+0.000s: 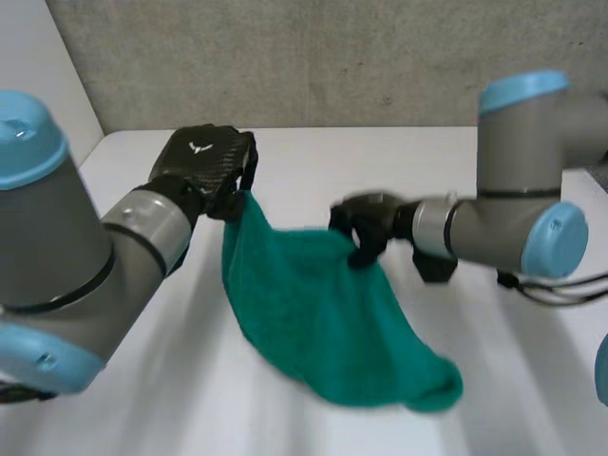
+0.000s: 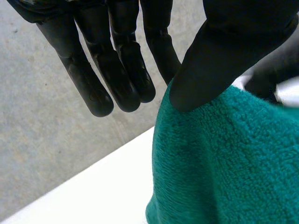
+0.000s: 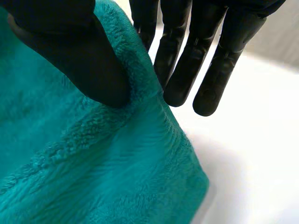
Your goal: Fold the towel.
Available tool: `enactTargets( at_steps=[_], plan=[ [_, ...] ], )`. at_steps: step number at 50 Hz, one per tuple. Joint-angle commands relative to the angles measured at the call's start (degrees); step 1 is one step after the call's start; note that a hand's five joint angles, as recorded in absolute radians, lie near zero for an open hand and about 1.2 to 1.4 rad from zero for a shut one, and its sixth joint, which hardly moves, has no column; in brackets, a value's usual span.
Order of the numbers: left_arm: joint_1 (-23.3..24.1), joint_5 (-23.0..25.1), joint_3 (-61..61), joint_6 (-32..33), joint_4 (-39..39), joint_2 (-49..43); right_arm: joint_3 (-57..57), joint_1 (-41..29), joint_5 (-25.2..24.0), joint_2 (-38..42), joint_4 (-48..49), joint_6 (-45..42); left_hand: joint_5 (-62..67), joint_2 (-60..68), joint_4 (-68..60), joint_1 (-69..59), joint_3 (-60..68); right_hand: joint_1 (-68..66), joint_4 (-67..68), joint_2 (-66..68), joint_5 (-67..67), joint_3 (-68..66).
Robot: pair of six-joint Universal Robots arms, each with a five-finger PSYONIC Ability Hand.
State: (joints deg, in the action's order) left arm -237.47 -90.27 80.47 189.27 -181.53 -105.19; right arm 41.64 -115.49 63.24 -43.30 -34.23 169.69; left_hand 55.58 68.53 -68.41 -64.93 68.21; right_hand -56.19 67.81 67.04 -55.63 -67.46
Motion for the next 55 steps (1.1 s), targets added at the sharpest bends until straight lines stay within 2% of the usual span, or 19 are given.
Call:
enactTargets(
  at_steps=[1, 5, 9, 15, 17, 20, 21, 26, 32, 35, 37, 38, 39, 40, 42, 44, 47, 51, 55],
  plan=[
    [-0.45, -0.52, -15.95, 6.46, -0.92, -4.15, -16.68, 0.26, 10.67, -5.99, 12.24, 3.98, 14.42, 11.47, -11.59, -15.07, 11.79, -23.81, 12.19, 12.96, -14.37, -12.54],
    [-0.37, -0.87, -20.18, 6.55, -5.49, -0.03, -11.17, 0.61, 11.12, -17.48, 19.1, 2.49, 14.42, 11.47, -11.59, -15.07, 11.79, -23.81, 12.19, 12.96, -14.37, -12.54],
    [0.34, -0.87, -16.94, 6.37, -7.17, 4.81, -2.9, 0.26, 9.18, -22.43, 19.64, 1.7, 14.42, 11.47, -11.59, -15.07, 11.79, -23.81, 12.19, 12.96, -14.37, -12.54],
    [3.41, -0.87, -3.42, 6.11, -6.82, 7.98, 19.06, -0.18, 9.36, -29.64, 19.55, -5.15, 14.42, 11.47, -11.59, -15.07, 11.79, -23.81, 12.19, 12.96, -14.37, -12.54],
    [6.39, -0.87, 7.45, 5.76, -7.08, 8.07, 28.61, 0.26, 9.36, -32.27, 20.25, -8.3, 14.42, 11.47, -11.59, -15.07, 11.79, -23.81, 12.19, 12.96, -14.37, -12.54],
    [7.54, -0.87, 12.6, 5.49, -7.08, 7.72, 36.74, 0.7, 9.53, -33.95, 20.87, -10.69, 14.42, 11.47, -11.59, -15.07, 11.79, -23.81, 12.19, 12.96, -14.37, -12.54],
    [7.98, -0.96, 19.3, 4.54, -7.08, 7.46, 41.11, 0.79, 9.62, -34.74, 21.48, -11.74, 14.42, 11.47, -11.59, -15.07, 11.79, -23.81, 12.19, 12.96, -14.37, -12.54],
    [8.07, -0.61, 26.31, -1.88, -6.38, 2.63, 48.44, 1.31, 10.76, -35.1, 22.63, -12.89, 14.42, 11.47, -11.59, -15.07, 11.79, -23.81, 12.19, 12.96, -14.37, -12.54],
    [7.9, 0.18, 23.43, -9.7, -1.12, 0.42, 50.38, 5.0, 12.17, -35.45, 24.65, -12.98, 14.42, 11.47, -11.59, -15.07, 11.79, -23.81, 12.19, 12.96, -14.37, -12.54],
    [7.46, 0.18, 21.32, -9.71, -0.14, 0.51, 50.47, 5.1, 11.91, -36.15, 24.65, -12.98, 14.42, 11.47, -11.59, -15.07, 11.79, -23.81, 12.19, 12.96, -14.37, -12.54],
    [6.49, 0.27, 19.9, -9.54, -0.14, 0.69, 50.82, 5.1, 11.64, -36.85, 24.65, -12.98, -5.66, -8.61, 8.48, 5.0, -8.29, -23.81, 12.19, 12.96, -14.37, -12.54],
    [6.49, 0.27, 19.9, -9.54, -0.14, 0.69, 50.91, 5.1, 11.56, -37.11, 24.65, -12.98, -5.74, -8.7, 8.57, 5.09, -8.38, -23.81, 12.19, 12.96, -14.37, -12.54],
    [6.05, 0.27, 19.46, -9.36, -0.22, 0.69, 51.09, 5.1, 11.47, -37.47, 24.74, -13.07, -12.57, -15.52, 15.4, 11.92, -15.2, -23.81, 12.19, 12.96, -14.37, -12.54],
    [4.22, 0.88, 17.72, -8.4, -0.22, 0.69, 51.52, 5.1, 11.38, -38.25, 24.83, -13.16, -29.62, -32.58, 32.45, 28.97, -32.26, -23.81, 12.19, 12.96, -14.37, -12.54],
    [2.81, 2.11, 16.48, -7.34, -0.22, 0.6, 51.79, 5.1, 11.29, -38.79, 24.83, -13.33, -41.02, -43.98, 43.85, 40.37, -43.66, -23.81, 12.19, 12.96, -14.37, -12.54],
    [0.53, 4.39, 14.9, -5.33, -0.22, 0.08, 53.19, 5.18, 10.24, -40.8, 25.27, -14.91, -42.92, -45.87, 45.74, 42.26, -45.55, -23.81, 12.19, 12.96, -14.37, -12.54],
    [-0.36, 6.24, 14.01, -3.66, -0.4, -0.45, 54.6, 5.62, 8.75, -41.95, 26.06, -16.58, -42.92, -45.87, 45.74, 42.26, -45.55, -23.81, 12.19, 12.96, -14.37, -12.54],
    [-2.56, 12.12, 10.77, 4.59, -1.37, -4.84, 56.62, 5.71, 6.82, -44.31, 26.76, -19.12, -42.08, -45.04, 44.91, 41.43, -44.72, -23.81, 12.19, 12.96, -14.37, -12.54],
    [-3.53, 15.82, 8.92, 9.09, -1.37, -7.31, 57.32, 5.97, 6.28, -45.46, 26.85, -19.4, -42.08, -45.03, 44.9, 41.42, -44.71, -23.81, 12.19, 12.96, -14.37, -12.54]
  ],
)
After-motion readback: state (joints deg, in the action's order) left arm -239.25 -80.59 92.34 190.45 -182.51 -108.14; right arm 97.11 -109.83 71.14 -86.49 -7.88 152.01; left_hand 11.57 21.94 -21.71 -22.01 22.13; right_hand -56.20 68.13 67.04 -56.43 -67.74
